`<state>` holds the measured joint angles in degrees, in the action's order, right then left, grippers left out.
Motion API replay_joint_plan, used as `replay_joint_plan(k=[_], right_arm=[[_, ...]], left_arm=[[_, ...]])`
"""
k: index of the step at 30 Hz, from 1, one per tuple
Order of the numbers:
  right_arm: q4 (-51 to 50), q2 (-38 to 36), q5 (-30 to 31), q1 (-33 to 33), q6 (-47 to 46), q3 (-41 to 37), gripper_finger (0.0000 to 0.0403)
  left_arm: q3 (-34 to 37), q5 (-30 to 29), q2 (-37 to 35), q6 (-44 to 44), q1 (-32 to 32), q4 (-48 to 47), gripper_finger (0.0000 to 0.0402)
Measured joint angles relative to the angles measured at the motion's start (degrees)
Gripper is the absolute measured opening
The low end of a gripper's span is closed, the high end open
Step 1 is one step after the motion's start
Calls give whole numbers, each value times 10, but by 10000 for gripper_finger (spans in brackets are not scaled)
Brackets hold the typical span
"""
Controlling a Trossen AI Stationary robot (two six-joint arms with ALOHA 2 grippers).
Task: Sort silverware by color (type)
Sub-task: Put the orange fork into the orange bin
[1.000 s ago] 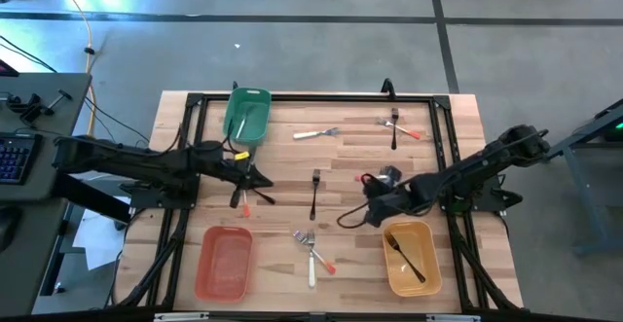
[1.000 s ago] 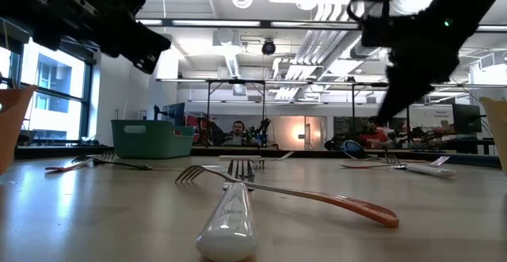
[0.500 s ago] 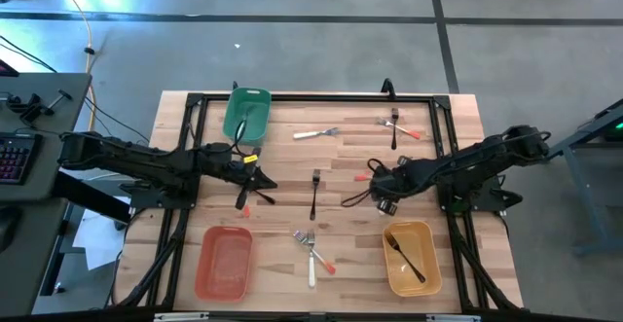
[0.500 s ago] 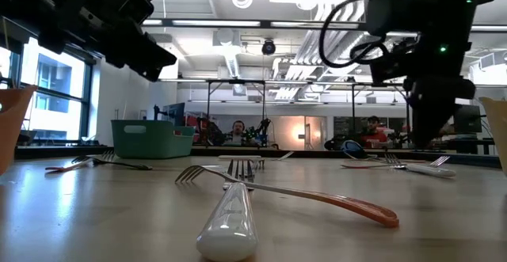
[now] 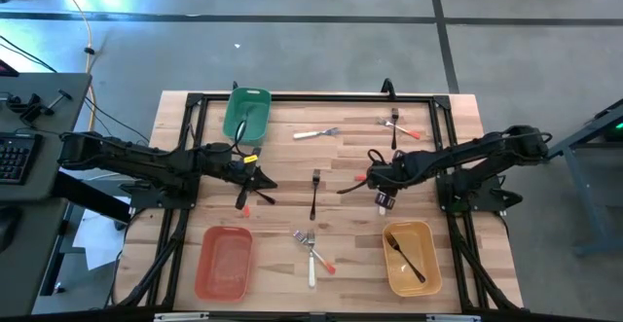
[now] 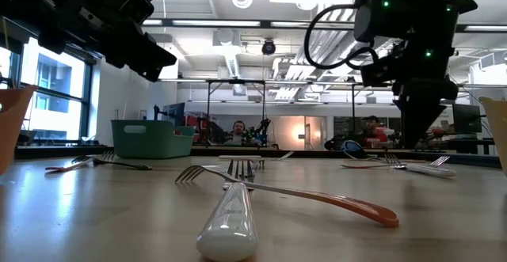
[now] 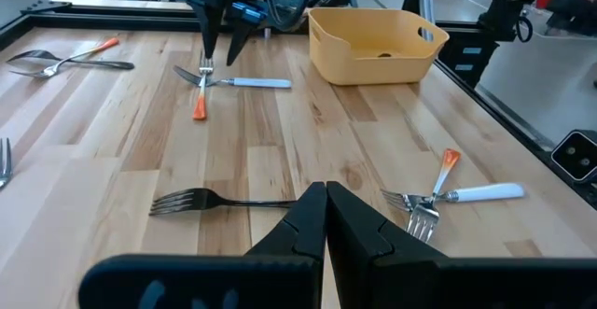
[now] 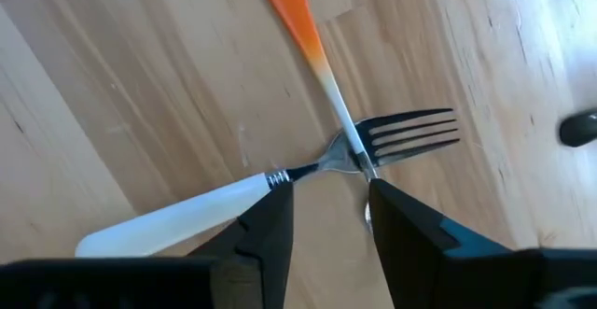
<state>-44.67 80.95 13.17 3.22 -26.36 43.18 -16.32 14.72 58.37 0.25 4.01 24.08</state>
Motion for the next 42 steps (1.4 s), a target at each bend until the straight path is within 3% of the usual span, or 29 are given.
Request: replay_joint_plan(k=[12, 21, 32, 42], right_arm=[[22, 1, -2, -58, 59, 0, 123], [44, 1, -43, -97, 89, 0, 123], [95, 1, -49, -100, 69, -65, 106], [119, 1, -46, -100, 81, -75, 83]], left_arm=[[0, 0, 0, 0, 0, 0, 0], [0, 0, 0, 0, 0, 0, 0], [0, 0, 0, 8, 0, 0, 0], [0, 0, 0, 9, 0, 1, 0]])
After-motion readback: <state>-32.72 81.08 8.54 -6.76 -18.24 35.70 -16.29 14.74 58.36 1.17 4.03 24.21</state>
